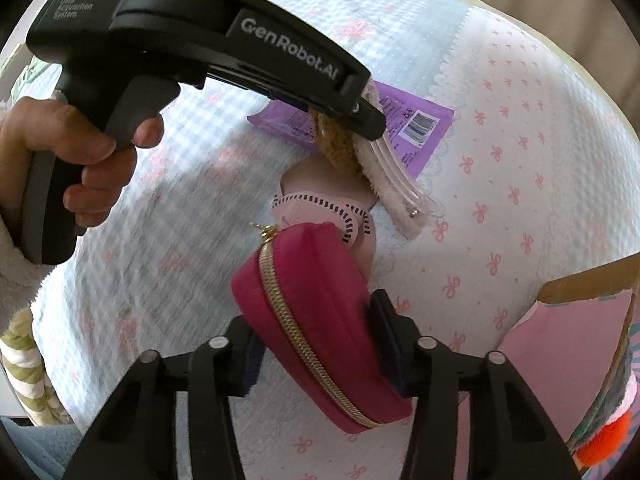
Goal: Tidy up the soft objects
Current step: 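Grasp the tan curly plush with the left tool while the right tool grasps the magenta pouch, then carry the tan plush in the left tool while the right tool carries the magenta pouch over the box, then open the left tool dropping the plush while the right tool releases the magenta pouch into the box, then move both tools back toward the purple packet and pink fabric piece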
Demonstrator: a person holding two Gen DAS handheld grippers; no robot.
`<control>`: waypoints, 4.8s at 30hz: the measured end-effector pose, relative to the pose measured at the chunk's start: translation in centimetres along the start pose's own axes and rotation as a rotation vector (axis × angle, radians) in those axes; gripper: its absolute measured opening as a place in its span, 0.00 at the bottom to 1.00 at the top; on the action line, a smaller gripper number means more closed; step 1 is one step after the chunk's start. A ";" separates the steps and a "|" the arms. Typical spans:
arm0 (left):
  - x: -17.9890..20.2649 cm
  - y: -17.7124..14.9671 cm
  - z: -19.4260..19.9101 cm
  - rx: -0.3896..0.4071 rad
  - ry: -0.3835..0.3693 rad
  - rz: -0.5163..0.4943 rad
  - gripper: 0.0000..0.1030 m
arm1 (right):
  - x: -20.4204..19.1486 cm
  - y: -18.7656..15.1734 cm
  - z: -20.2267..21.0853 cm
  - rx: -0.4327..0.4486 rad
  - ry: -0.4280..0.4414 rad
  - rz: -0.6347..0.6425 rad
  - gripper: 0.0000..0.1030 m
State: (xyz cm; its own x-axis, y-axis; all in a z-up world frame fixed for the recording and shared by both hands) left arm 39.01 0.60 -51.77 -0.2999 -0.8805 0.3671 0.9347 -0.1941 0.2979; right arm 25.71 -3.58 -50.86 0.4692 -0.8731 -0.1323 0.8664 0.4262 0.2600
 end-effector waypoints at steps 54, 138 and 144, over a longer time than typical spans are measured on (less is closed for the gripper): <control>24.2 -1.9 28.0 0.339 0.046 -0.018 0.31 | 5.4 -5.6 38.6 0.450 -0.173 -0.406 0.30; 27.4 -6.6 28.9 0.334 0.326 -0.094 1.00 | 11.4 -11.2 40.3 0.401 -0.226 -0.517 1.00; 21.9 -8.2 32.2 0.338 0.324 -0.050 1.00 | 5.6 -8.6 39.7 0.436 -0.189 -0.482 1.00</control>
State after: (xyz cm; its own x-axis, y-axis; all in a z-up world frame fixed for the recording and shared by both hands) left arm 18.63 -3.21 -17.82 -0.2177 -0.9737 0.0669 0.7900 -0.1355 0.5979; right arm 14.07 -21.51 -15.83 -0.0251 -0.9850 -0.1710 0.8049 -0.1213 0.5808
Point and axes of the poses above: each gripper's, at about its wrist camera, not at the fingertips, and z roughly against the way its jaws point, x to its right, y to its top, the point moved 8 cm from there along -z, roughly the way its jaws point, and after that the axes turned 2 degrees about y, right-handed, at the moved point
